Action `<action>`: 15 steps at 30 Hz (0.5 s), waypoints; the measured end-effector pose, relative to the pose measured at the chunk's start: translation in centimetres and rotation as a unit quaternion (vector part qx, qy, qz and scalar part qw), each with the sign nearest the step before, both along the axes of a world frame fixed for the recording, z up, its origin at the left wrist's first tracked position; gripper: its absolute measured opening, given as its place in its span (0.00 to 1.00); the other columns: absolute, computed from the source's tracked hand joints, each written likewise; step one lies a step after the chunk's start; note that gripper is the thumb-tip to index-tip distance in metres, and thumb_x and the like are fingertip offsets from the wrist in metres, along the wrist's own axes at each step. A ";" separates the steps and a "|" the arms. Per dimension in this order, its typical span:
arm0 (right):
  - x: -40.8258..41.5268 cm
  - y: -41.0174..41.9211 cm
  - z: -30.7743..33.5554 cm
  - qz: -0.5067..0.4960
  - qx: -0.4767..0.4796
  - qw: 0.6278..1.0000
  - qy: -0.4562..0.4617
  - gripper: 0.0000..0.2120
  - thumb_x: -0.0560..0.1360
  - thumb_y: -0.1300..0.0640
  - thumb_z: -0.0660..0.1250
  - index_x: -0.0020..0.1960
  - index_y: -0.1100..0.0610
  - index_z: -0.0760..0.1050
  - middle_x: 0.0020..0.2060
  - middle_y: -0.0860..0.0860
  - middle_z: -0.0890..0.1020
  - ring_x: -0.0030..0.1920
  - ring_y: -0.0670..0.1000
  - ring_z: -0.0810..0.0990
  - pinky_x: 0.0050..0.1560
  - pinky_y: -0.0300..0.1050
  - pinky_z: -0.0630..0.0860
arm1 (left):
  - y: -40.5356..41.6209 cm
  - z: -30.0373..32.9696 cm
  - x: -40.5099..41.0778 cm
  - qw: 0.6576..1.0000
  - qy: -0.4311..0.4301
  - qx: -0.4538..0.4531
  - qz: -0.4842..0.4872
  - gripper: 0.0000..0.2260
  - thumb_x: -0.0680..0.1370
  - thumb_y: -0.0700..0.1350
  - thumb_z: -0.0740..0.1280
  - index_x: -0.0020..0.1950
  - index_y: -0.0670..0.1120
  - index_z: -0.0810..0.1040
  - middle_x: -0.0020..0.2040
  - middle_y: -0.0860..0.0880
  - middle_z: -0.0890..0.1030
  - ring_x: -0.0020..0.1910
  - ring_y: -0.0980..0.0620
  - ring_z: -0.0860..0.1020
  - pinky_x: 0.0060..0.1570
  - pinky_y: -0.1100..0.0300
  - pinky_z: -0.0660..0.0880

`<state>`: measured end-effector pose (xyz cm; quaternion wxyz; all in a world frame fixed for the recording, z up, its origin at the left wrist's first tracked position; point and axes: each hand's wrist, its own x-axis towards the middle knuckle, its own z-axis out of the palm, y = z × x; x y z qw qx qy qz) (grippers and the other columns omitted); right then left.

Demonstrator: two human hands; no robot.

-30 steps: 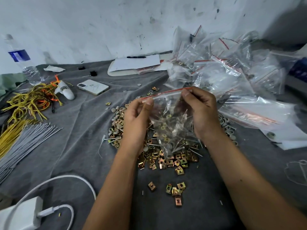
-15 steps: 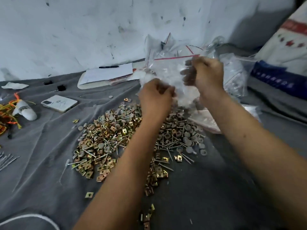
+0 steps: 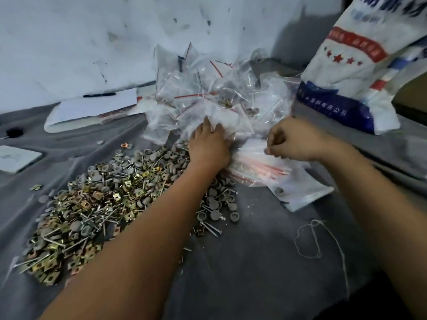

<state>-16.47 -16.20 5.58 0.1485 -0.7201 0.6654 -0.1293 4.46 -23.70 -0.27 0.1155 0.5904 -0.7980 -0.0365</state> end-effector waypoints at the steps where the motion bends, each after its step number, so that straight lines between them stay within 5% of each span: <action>1: -0.2 0.7 0.0 0.001 0.000 1.000 0.021 0.06 0.74 0.55 0.78 0.40 0.53 0.83 0.34 0.45 0.84 0.32 0.40 0.80 0.31 0.32 0.69 | -0.9 0.6 0.1 1.000 -0.014 0.022 -0.002 0.27 0.84 0.56 0.59 0.82 0.48 0.62 0.84 0.37 0.53 0.81 0.35 0.57 0.79 0.41 0.57; 5: 1.2 2.3 -0.7 0.038 -0.033 0.997 0.065 0.14 0.68 0.42 0.80 0.45 0.49 0.81 0.41 0.46 0.82 0.41 0.46 0.79 0.41 0.43 0.75 | -2.1 4.0 0.2 0.997 -0.038 0.070 -0.009 0.22 0.84 0.52 0.59 0.77 0.46 0.71 0.78 0.35 0.66 0.77 0.36 0.64 0.74 0.46 0.63; 9: 3.4 2.0 -3.1 0.083 -0.022 0.987 0.139 0.30 0.63 0.29 0.76 0.57 0.45 0.75 0.48 0.49 0.74 0.52 0.52 0.71 0.52 0.50 0.75 | 1.1 4.5 -0.1 0.986 0.060 -0.135 0.079 0.15 0.74 0.38 0.69 0.60 0.46 0.83 0.71 0.40 0.70 0.71 0.36 0.66 0.64 0.46 0.69; 13: 2.1 1.0 -3.9 0.038 -0.076 0.988 0.129 0.10 0.75 0.47 0.73 0.47 0.47 0.73 0.47 0.50 0.76 0.51 0.57 0.78 0.46 0.49 0.73 | 5.1 4.3 -0.9 0.953 0.113 -0.276 0.047 0.18 0.68 0.33 0.68 0.55 0.44 0.82 0.66 0.40 0.70 0.65 0.38 0.69 0.54 0.50 0.68; 15: 0.9 0.8 -3.8 -0.009 -0.094 0.990 0.108 0.07 0.76 0.54 0.72 0.43 0.49 0.74 0.43 0.52 0.78 0.48 0.59 0.80 0.45 0.50 0.74 | 6.4 4.0 -1.6 0.953 0.174 -0.246 -0.025 0.10 0.72 0.36 0.69 0.52 0.43 0.82 0.58 0.42 0.74 0.59 0.42 0.73 0.49 0.51 0.72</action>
